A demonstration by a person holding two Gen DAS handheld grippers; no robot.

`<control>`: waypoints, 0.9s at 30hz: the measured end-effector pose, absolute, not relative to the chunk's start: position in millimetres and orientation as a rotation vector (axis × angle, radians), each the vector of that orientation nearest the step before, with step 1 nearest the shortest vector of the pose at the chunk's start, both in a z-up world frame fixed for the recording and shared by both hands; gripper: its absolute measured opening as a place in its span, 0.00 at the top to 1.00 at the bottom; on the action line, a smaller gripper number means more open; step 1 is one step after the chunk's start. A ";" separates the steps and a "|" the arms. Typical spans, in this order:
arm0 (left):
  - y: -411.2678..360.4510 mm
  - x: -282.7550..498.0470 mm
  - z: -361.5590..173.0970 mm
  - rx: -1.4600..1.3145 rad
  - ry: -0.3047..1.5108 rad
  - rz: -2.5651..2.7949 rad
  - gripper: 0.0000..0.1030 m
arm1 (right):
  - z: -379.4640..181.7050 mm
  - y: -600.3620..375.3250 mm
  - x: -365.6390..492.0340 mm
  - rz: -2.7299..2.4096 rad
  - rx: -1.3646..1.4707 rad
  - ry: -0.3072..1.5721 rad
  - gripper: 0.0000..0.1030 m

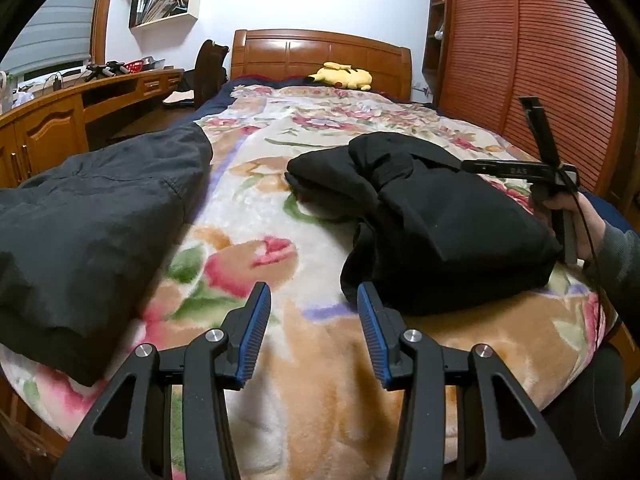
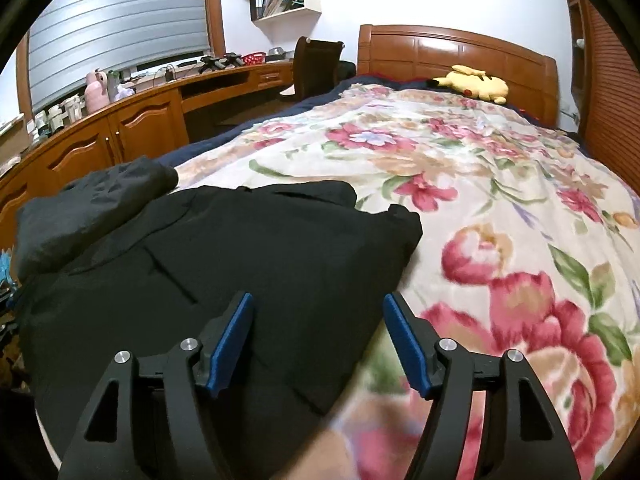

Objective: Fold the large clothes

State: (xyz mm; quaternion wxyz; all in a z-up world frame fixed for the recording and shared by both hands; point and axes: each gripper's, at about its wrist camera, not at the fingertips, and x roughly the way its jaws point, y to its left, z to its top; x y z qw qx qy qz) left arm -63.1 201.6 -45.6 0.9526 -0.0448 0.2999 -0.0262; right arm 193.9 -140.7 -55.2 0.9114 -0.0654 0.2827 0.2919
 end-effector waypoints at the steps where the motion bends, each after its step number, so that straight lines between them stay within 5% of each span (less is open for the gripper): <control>1: 201.3 -63.6 -45.4 -0.093 0.607 -0.063 0.55 | -55.1 -139.2 197.0 0.597 -0.142 0.584 0.30; 13: 197.6 -70.5 -38.5 -0.092 0.576 -0.095 0.55 | -79.1 -103.8 213.1 0.562 -0.239 0.711 0.27; 27: 180.6 -65.0 -37.1 -0.079 0.581 -0.123 0.55 | -52.7 -115.6 98.9 0.719 -0.305 0.608 0.27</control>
